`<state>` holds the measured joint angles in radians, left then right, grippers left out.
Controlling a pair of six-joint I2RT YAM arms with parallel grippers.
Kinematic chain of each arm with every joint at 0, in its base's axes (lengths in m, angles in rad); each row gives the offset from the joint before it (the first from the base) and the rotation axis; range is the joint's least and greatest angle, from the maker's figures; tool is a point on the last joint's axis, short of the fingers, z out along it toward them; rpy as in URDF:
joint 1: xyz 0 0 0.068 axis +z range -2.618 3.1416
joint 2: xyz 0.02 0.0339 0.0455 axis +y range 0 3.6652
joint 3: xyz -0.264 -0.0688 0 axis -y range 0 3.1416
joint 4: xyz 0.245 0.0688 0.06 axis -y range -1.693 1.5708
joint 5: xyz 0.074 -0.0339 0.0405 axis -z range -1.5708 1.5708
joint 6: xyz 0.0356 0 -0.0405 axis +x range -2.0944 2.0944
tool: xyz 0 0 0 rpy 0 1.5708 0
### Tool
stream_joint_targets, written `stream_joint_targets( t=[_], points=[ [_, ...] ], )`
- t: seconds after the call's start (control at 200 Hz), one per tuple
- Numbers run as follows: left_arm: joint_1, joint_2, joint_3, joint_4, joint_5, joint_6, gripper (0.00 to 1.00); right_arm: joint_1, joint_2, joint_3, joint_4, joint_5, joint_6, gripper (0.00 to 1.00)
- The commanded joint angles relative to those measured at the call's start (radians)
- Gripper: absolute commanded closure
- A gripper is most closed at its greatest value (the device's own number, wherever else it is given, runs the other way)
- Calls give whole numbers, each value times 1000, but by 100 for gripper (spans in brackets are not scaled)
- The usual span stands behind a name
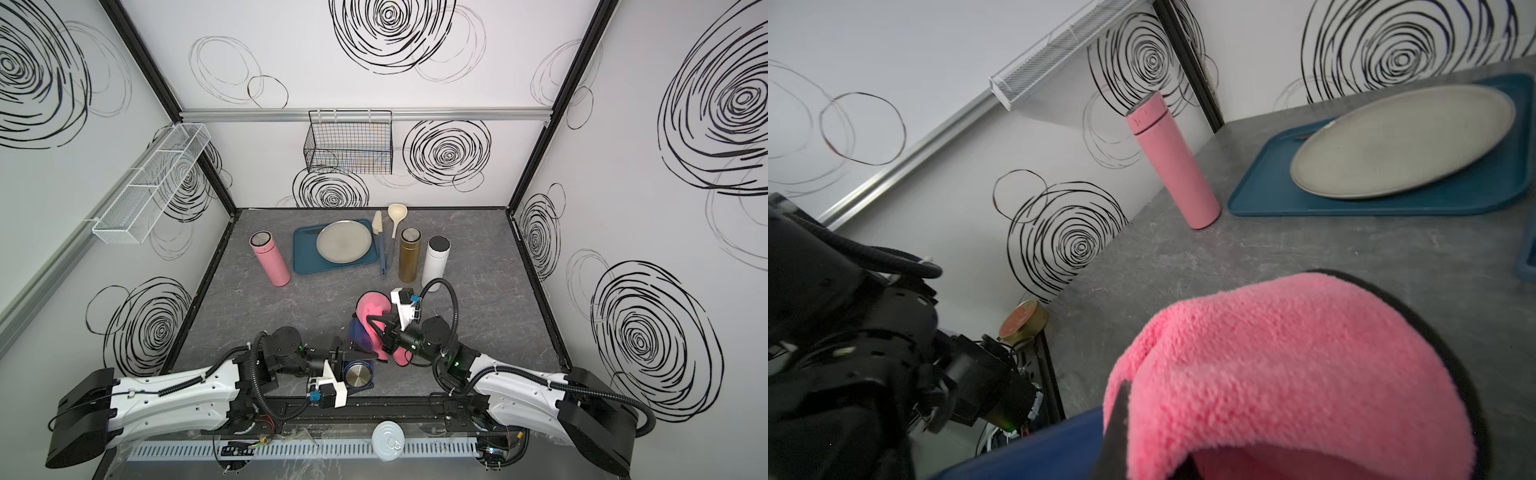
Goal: Wipe the surface of the thermos
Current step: Wipe the dirt from the surface of the thermos.
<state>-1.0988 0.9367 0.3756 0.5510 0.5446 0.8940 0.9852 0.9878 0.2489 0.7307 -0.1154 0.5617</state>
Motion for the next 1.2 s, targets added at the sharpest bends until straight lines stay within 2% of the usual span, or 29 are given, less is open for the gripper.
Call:
stream_joint_targets(
  t=[0.0, 0.105, 0.19, 0.43, 0.515, 0.746, 0.911, 1.021, 1.196],
  points=[
    [-3, -28, 25, 64, 36, 67, 100, 1, -100, 71, -37, -4, -25, 100],
    [4, -5, 58, 7, 64, 82, 100, 14, -176, 104, -66, -42, -58, 100],
    [10, 10, 96, -68, 94, 89, 100, 27, -183, 100, -42, -51, -58, 100],
    [32, 34, 108, -85, 145, 100, 100, 27, 27, 26, 76, 6, 4, 100],
    [34, 35, 108, -85, 146, 108, 100, 2, 61, 30, 86, -32, 20, 100],
    [40, 21, 102, -76, 168, 114, 100, 45, -67, 129, -30, -89, -56, 100],
    [48, 21, 83, -53, 172, 125, 100, 105, -113, 103, 4, -95, -78, 100],
    [53, 25, 79, -43, 181, 126, 100, 89, -68, 36, 55, -61, -42, 100],
    [53, 20, 81, -43, 191, 130, 100, 29, 81, 6, 86, -93, 4, 100]
  ],
)
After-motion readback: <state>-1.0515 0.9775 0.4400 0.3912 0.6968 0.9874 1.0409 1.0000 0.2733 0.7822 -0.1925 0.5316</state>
